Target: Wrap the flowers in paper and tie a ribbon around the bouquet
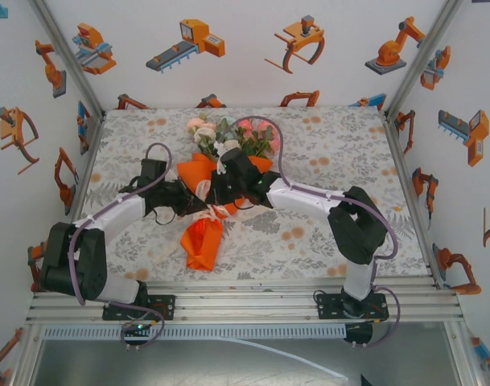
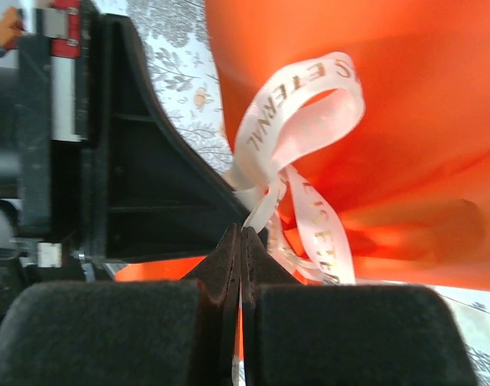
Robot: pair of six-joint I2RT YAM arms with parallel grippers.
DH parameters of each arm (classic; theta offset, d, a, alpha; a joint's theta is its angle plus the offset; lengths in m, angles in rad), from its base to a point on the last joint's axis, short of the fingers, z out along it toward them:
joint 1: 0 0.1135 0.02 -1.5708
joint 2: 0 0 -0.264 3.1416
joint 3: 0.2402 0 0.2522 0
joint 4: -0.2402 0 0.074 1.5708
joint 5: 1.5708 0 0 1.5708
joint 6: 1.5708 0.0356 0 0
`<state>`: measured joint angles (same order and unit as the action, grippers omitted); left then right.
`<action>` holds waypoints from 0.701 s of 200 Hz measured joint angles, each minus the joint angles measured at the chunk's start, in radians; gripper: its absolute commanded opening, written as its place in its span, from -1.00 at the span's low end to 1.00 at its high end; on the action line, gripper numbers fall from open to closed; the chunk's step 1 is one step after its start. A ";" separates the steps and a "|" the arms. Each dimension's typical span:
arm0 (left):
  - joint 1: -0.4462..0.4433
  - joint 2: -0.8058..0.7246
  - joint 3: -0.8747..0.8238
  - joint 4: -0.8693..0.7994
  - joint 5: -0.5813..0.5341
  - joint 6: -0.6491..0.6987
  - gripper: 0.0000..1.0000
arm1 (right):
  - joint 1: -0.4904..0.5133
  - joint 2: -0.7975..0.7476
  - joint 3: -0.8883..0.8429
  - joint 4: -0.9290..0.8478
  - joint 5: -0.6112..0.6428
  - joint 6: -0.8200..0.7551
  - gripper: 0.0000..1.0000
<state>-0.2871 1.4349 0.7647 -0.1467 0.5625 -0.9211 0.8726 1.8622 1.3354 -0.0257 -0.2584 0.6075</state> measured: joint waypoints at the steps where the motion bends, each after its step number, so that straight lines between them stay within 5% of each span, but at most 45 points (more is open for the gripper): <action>1: 0.000 0.000 0.000 0.001 0.000 -0.001 -1.00 | 0.000 0.000 0.000 0.002 -0.001 0.001 -1.00; 96: -0.007 0.059 -0.098 0.296 0.094 -0.156 -1.00 | -0.004 0.000 -0.014 0.092 -0.063 0.101 -1.00; 140: -0.007 0.035 -0.130 0.370 0.104 -0.174 -1.00 | -0.014 -0.008 -0.013 0.056 -0.055 0.110 -0.63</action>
<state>-0.2939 1.4696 0.6350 0.2237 0.6662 -1.0950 0.8581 1.8542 1.3228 0.0307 -0.3130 0.7174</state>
